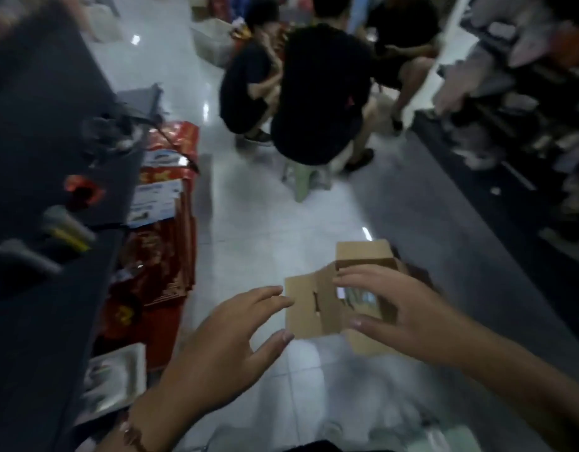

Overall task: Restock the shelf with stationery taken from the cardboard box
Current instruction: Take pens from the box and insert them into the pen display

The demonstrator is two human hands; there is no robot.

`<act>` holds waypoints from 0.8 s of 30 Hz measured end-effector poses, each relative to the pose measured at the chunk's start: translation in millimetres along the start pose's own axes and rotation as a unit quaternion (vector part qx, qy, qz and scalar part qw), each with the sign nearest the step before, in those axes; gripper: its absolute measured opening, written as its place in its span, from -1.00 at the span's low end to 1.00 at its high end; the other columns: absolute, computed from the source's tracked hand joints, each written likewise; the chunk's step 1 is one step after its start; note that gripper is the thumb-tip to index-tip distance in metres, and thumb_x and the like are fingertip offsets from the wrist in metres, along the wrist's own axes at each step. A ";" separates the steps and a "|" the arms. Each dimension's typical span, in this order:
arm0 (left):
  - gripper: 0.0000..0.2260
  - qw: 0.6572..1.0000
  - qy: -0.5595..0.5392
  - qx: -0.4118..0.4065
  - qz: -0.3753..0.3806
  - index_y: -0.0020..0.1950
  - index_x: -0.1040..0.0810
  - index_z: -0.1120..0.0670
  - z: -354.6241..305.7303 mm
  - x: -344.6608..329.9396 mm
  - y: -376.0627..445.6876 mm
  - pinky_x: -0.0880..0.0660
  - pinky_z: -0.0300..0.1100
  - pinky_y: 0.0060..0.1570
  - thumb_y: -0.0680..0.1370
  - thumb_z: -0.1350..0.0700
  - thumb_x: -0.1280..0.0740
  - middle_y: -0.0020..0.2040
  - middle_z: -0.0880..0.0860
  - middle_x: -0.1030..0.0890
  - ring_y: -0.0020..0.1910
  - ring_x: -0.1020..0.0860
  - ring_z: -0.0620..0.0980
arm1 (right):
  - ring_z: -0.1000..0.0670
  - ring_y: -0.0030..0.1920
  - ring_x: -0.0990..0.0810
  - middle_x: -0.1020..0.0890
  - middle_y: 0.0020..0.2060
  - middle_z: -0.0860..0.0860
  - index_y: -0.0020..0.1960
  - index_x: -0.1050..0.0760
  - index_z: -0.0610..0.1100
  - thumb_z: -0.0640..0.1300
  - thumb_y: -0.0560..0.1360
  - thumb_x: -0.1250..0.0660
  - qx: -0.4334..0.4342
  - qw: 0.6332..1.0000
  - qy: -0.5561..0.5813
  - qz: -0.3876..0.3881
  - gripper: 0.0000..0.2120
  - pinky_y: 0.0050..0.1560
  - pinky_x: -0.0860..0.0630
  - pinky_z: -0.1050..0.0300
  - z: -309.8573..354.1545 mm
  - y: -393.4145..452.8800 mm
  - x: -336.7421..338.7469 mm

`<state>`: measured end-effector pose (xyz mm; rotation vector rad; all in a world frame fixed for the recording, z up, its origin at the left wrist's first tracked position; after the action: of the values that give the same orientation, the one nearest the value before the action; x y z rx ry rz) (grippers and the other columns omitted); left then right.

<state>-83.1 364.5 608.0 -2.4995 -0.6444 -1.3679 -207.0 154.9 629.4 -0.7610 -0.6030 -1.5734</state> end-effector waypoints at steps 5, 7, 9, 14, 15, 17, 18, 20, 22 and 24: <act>-0.49 0.995 -0.029 -0.027 0.089 0.41 -0.34 -0.31 -28.5 -66.5 95.8 -0.05 -0.56 0.29 0.50 -0.40 0.01 0.36 -0.45 -0.23 0.32 -0.10 -0.56 | 0.39 0.36 -0.30 -0.36 0.30 0.47 0.30 -0.42 0.33 0.10 0.49 -0.41 -0.144 0.986 0.067 -0.052 -0.58 0.26 -0.23 0.52 -102.2 -53.4 25.6; -0.49 0.992 -0.028 -0.039 0.115 0.41 -0.37 -0.28 -33.6 -87.6 136.7 -0.02 -0.62 0.22 0.52 -0.37 -0.01 0.35 -0.40 -0.28 0.28 -0.14 -0.53 | 0.44 0.34 -0.27 -0.33 0.30 0.49 0.29 -0.41 0.34 0.11 0.50 -0.40 -0.190 0.977 0.077 -0.063 -0.59 0.21 -0.21 0.58 -137.1 -62.5 25.7; -0.53 0.987 -0.033 -0.049 0.146 0.41 -0.39 -0.24 -36.9 -109.3 176.9 -0.01 -0.66 0.17 0.55 -0.32 -0.06 0.31 -0.39 -0.30 0.25 -0.16 -0.49 | 0.44 0.34 -0.26 -0.32 0.31 0.47 0.30 -0.39 0.36 0.15 0.51 -0.37 -0.233 0.967 0.079 -0.064 -0.60 0.27 -0.25 0.46 -169.5 -65.0 24.2; -0.64 0.971 -0.051 -0.069 0.222 0.42 -0.38 -0.23 -30.0 -171.1 275.9 -0.11 -0.58 0.16 0.62 -0.19 -0.17 0.33 -0.36 -0.32 0.29 -0.25 -0.39 | 0.35 0.34 -0.31 -0.37 0.32 0.40 0.28 -0.36 0.40 0.15 0.51 -0.37 -0.325 0.934 0.119 -0.087 -0.61 0.32 -0.34 0.23 -242.6 -44.1 26.7; -0.65 0.967 -0.055 -0.069 0.241 0.42 -0.38 -0.22 -25.9 -183.9 295.4 -0.11 -0.60 0.14 0.63 -0.16 -0.18 0.34 -0.36 -0.32 0.28 -0.24 -0.41 | 0.34 0.33 -0.33 -0.38 0.32 0.39 0.29 -0.38 0.36 0.14 0.50 -0.37 -0.341 0.927 0.124 -0.092 -0.61 0.32 -0.35 0.23 -258.1 -35.7 28.8; -0.65 0.957 -0.061 -0.071 0.274 0.43 -0.37 -0.22 -15.2 -210.5 332.7 -0.09 -0.65 0.11 0.63 -0.13 -0.19 0.35 -0.36 -0.30 0.25 -0.20 -0.44 | 0.35 0.30 -0.36 -0.40 0.27 0.43 0.27 -0.41 0.33 0.11 0.50 -0.39 -0.365 0.916 0.136 -0.101 -0.62 0.28 -0.34 0.34 -290.7 -16.5 30.6; -0.65 0.952 -0.064 -0.071 0.291 0.43 -0.38 -0.21 -9.0 -224.5 350.7 -0.08 -0.67 0.11 0.63 -0.13 -0.19 0.34 -0.37 -0.29 0.24 -0.19 -0.45 | 0.37 0.28 -0.37 -0.40 0.24 0.46 0.26 -0.43 0.32 0.09 0.49 -0.40 -0.372 0.911 0.143 -0.104 -0.63 0.22 -0.32 0.44 -308.5 -6.2 29.9; -0.65 0.943 -0.063 -0.069 0.319 0.42 -0.40 -0.20 4.5 -254.7 386.0 -0.07 -0.69 0.09 0.63 -0.11 -0.20 0.30 -0.39 -0.27 0.21 -0.18 -0.47 | 0.38 0.25 -0.39 -0.43 0.19 0.48 0.24 -0.46 0.28 0.05 0.49 -0.41 -0.393 0.899 0.161 -0.103 -0.65 0.16 -0.33 0.49 -350.0 12.0 22.2; -0.66 0.938 -0.062 -0.062 0.335 0.41 -0.41 -0.18 20.0 -290.1 420.0 -0.11 -0.68 0.07 0.63 -0.10 -0.21 0.30 -0.37 -0.32 0.19 -0.22 -0.46 | 0.35 0.23 -0.42 -0.46 0.19 0.43 0.24 -0.48 0.26 0.06 0.50 -0.39 -0.413 0.887 0.181 -0.099 -0.67 0.19 -0.39 0.37 -398.3 28.1 3.9; -0.66 0.934 -0.062 -0.047 0.350 0.41 -0.42 -0.16 39.7 -334.6 449.0 -0.22 -0.59 0.08 0.63 -0.10 -0.22 0.33 -0.29 -0.40 0.21 -0.31 -0.38 | 0.33 0.21 -0.43 -0.47 0.19 0.38 0.25 -0.46 0.27 0.07 0.51 -0.36 -0.432 0.877 0.191 -0.091 -0.67 0.19 -0.43 0.27 -452.9 43.4 -22.5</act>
<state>2.3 -105.5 313.2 -2.5124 0.2985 -0.9818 -222.8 -176.0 316.7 -1.0119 0.3848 -2.1141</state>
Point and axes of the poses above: each hand's wrist, its own y-axis towards the middle knuckle, its own x-axis out of the back of the hand, z = x × y, the point moved 4 cm from there along y, towards the middle knuckle
